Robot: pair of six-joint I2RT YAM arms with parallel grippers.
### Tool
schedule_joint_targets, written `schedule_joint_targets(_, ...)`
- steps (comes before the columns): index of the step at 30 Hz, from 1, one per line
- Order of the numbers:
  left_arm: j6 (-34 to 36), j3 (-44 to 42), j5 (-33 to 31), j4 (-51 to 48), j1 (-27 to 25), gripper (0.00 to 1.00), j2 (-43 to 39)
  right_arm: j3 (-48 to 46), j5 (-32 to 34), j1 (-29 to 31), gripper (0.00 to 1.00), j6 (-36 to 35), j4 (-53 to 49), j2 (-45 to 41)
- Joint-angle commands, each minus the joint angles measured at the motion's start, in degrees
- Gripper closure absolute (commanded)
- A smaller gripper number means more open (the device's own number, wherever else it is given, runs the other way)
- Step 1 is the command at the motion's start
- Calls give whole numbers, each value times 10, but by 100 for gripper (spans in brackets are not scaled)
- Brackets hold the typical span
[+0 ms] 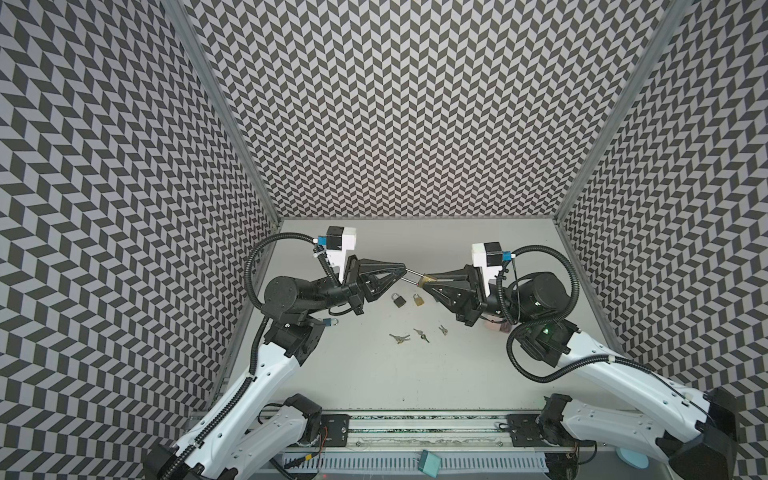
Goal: Lock with the key
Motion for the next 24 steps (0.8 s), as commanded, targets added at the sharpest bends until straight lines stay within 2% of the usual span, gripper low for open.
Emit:
schedule_joint_targets(1, 6, 18, 3, 14, -1, 100, -4, 19, -8, 1, 100, 9, -5, -6)
schedule_joint_targets(7, 13, 16, 7, 15, -18, 100, 8, 40, -24, 2, 100, 13, 5, 20)
schedule_joint_targets(11, 21, -1, -3, 28, -59, 100, 30, 66, -57, 5, 100, 22, 28, 47)
schedule_joint_targets(16, 41, -13, -19, 26, -114, 100, 53, 77, -46, 7, 100, 21, 34, 56)
schedule_joint_targets(20, 40, -29, -23, 32, -119, 100, 55, 66, -29, 6, 100, 27, 52, 43)
schedule_joint_targets(24, 45, -30, -25, 20, -101, 100, 42, 45, 0, 6, 100, 38, 68, 14)
